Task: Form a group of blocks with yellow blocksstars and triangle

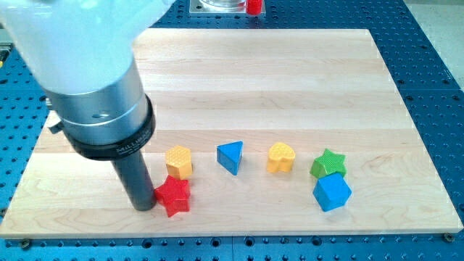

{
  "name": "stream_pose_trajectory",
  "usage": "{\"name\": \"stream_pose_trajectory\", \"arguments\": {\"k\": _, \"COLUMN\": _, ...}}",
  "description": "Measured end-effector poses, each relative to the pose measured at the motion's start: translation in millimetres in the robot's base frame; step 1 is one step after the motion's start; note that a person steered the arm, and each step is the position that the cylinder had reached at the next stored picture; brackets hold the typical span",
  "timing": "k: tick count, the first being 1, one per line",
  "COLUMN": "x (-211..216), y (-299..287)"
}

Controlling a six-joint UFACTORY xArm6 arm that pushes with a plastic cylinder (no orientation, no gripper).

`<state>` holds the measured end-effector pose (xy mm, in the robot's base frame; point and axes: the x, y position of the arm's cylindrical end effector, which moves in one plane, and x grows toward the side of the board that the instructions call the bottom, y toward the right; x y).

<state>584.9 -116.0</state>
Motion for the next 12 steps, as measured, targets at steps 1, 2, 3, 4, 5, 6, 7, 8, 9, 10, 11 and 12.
{"name": "stream_pose_trajectory", "arguments": {"k": 1, "x": 11.7, "y": -12.8}}
{"name": "stream_pose_trajectory", "arguments": {"k": 2, "x": 3.2, "y": 33.4}}
{"name": "stream_pose_trajectory", "arguments": {"k": 3, "x": -43.0, "y": -9.9}}
{"name": "stream_pose_trajectory", "arguments": {"k": 4, "x": -85.0, "y": -19.7}}
{"name": "stream_pose_trajectory", "arguments": {"k": 5, "x": -109.7, "y": 57.0}}
{"name": "stream_pose_trajectory", "arguments": {"k": 6, "x": -78.2, "y": 51.8}}
{"name": "stream_pose_trajectory", "arguments": {"k": 7, "x": -48.6, "y": 16.8}}
{"name": "stream_pose_trajectory", "arguments": {"k": 8, "x": -52.1, "y": 13.5}}
{"name": "stream_pose_trajectory", "arguments": {"k": 9, "x": -122.9, "y": 81.0}}
{"name": "stream_pose_trajectory", "arguments": {"k": 10, "x": -120.7, "y": 144.0}}
{"name": "stream_pose_trajectory", "arguments": {"k": 11, "x": -85.4, "y": 143.6}}
{"name": "stream_pose_trajectory", "arguments": {"k": 12, "x": -55.4, "y": 87.5}}
